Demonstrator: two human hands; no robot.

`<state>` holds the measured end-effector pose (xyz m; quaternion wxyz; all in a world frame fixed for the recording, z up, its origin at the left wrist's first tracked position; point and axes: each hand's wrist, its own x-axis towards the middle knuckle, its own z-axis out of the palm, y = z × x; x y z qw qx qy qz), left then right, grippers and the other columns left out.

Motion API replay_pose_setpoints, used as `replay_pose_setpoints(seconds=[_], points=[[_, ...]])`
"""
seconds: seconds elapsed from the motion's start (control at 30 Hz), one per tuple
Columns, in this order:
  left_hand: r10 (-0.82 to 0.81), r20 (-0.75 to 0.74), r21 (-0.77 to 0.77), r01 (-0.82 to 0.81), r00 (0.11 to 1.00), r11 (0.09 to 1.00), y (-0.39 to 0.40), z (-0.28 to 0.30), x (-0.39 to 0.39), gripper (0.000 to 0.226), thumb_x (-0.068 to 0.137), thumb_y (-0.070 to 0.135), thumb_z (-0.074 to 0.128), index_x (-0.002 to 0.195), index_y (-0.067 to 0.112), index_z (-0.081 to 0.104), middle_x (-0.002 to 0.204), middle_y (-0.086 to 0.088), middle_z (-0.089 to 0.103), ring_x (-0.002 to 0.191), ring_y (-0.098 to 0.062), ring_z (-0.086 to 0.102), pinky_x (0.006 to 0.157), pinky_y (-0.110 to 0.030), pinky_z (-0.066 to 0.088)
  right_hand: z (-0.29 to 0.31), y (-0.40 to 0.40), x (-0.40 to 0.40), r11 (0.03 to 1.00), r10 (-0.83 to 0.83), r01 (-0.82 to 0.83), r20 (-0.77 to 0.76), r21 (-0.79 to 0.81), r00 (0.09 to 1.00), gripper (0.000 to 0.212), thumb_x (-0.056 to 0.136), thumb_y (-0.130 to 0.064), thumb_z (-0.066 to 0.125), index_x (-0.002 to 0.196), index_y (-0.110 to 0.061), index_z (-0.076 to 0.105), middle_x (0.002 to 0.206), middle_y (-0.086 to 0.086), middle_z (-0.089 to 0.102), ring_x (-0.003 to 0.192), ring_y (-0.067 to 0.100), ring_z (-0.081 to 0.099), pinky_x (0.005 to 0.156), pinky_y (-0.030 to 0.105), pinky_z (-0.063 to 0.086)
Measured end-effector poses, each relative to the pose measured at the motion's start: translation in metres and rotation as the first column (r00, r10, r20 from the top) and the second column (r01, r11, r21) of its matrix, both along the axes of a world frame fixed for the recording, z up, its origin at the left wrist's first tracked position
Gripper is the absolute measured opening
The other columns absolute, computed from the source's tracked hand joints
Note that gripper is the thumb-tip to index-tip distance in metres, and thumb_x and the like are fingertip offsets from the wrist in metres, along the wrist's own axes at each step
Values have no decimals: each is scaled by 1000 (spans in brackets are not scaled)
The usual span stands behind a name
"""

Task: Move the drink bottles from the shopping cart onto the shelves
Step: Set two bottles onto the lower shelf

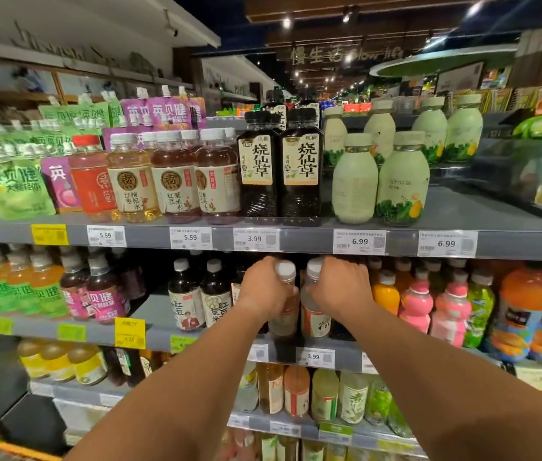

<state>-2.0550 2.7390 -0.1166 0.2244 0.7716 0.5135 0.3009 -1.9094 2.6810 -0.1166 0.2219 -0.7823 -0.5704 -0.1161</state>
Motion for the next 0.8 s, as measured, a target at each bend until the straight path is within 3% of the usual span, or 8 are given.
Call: replay_pose_setpoints(seconds=[0.23,0.4,0.47,0.53,0.57,0.63,0.73,0.8], points=[[22,220,-102,1,975,995,-12,-12,-13,35,78,23,79,102,31,55,94,13,62,95,-14,59,79,-29,43,-8,-12,-13,997,76,-76,-44,21,996,42,79,-43,65,113,-21,52,98,3,67,104,25,58,107,45,23],[-24,400,-42,45,916,998,-25,-7,-32,27,82,23,77,100,31,58,94,13,65,93,-8,61,76,-27,47,-5,-24,-30,982,172,-159,-124,106,977,38,82,-35,68,112,-22,48,104,2,64,112,23,54,116,42,14],[-64,466,-8,77,882,997,-31,3,-44,27,84,27,75,102,36,58,98,14,66,93,-3,61,78,-26,48,0,-29,-42,969,216,-188,-172,162,961,38,83,-33,69,109,-26,43,101,-3,61,108,22,55,112,42,24],[-108,497,23,111,861,994,-39,15,-56,28,85,31,74,102,44,56,99,18,65,91,6,60,75,-21,45,10,-37,-58,955,265,-205,-307,214,914,42,83,-33,70,104,-37,33,89,-13,53,93,18,55,86,38,42],[-125,502,43,120,856,992,-43,21,-64,29,85,31,74,102,45,55,99,20,66,90,9,59,74,-19,44,16,-41,-65,948,292,-211,-381,240,877,44,83,-34,70,100,-43,30,84,-16,51,85,12,55,70,32,43],[-139,506,76,117,851,990,-51,28,-82,30,85,31,74,106,44,56,99,20,66,90,9,59,76,-18,46,26,-47,-79,931,344,-227,-485,284,804,43,83,-37,71,99,-46,32,83,-19,54,76,-1,53,57,21,37],[-108,501,87,74,859,993,-63,29,-124,29,85,30,76,109,34,59,100,16,66,91,5,60,75,-17,49,35,-54,-108,922,382,-260,-574,286,724,40,79,-44,75,107,-40,47,93,-19,61,84,-1,57,63,24,44],[-87,517,79,54,851,995,-73,25,-161,29,84,25,78,107,32,61,101,12,68,94,-2,63,81,-25,53,32,-56,-139,922,388,-286,-610,261,691,41,77,-46,76,109,-34,54,98,-14,65,90,8,62,73,34,52]])
